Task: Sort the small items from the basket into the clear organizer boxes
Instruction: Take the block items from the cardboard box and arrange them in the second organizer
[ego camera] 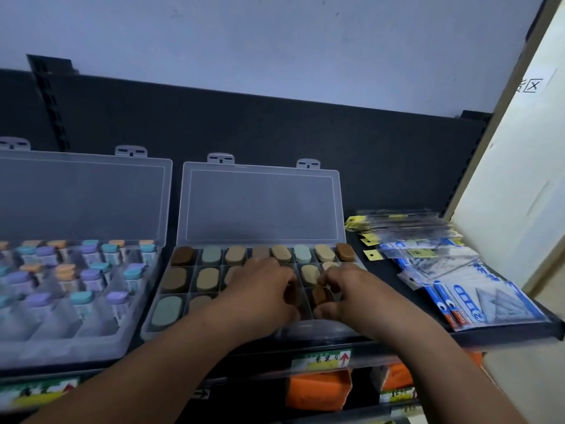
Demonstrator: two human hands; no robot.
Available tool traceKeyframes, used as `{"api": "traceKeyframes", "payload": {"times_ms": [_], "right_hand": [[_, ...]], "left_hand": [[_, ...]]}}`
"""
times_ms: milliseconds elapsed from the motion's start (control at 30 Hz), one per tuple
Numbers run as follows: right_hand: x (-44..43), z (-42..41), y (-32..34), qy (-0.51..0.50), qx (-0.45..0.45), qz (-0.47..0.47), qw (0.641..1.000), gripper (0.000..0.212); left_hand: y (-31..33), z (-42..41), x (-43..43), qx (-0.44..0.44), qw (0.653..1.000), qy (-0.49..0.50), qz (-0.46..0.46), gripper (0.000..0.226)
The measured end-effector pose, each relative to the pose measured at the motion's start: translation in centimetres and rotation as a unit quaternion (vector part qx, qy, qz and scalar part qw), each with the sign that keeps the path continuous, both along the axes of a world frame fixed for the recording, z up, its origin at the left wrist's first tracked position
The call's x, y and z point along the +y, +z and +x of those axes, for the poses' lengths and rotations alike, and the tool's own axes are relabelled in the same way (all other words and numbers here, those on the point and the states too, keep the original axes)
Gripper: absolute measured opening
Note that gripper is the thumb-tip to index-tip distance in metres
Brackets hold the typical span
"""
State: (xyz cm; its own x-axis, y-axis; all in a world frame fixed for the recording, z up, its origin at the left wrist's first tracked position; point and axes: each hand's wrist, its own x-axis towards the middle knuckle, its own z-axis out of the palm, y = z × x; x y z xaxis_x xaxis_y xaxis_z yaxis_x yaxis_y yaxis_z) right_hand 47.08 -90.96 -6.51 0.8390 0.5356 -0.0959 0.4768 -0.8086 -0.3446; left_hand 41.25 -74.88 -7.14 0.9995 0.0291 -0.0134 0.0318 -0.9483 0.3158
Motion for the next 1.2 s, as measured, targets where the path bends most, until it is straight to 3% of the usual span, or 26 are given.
{"api": "traceKeyframes", "payload": {"times_ms": [167,300,467,667,867,1200], "right_hand": [[0.1,0.0,0.8,-0.006,0.006,-0.006,1.0,0.035],[1.2,0.1,1.5,0.006,-0.078,0.017,0.997,0.037],[4.5,0.2,1.9,0.054,-0.164,0.022,0.985,0.068],[9.0,-1.0,1.2,0.129,-0.165,0.012,0.978,0.077],[13.4,-4.0,1.6,0.176,-0.164,0.0,0.971,0.076],[26.0,-14.5,3.2,0.254,-0.168,0.014,0.952,0.077]], "left_hand": [[0.2,0.0,0.2,-0.001,1.0,0.001,0.024,0.038],[0.9,-0.6,1.2,-0.061,0.998,0.024,0.015,0.058],[1.8,-2.0,4.4,-0.144,0.977,0.108,0.116,0.081],[1.5,-5.8,8.7,-0.169,0.95,0.193,0.176,0.088],[2.0,-10.7,12.8,-0.112,0.952,0.231,0.168,0.085],[3.0,-23.5,23.8,-0.1,0.935,0.299,0.164,0.086]]}}
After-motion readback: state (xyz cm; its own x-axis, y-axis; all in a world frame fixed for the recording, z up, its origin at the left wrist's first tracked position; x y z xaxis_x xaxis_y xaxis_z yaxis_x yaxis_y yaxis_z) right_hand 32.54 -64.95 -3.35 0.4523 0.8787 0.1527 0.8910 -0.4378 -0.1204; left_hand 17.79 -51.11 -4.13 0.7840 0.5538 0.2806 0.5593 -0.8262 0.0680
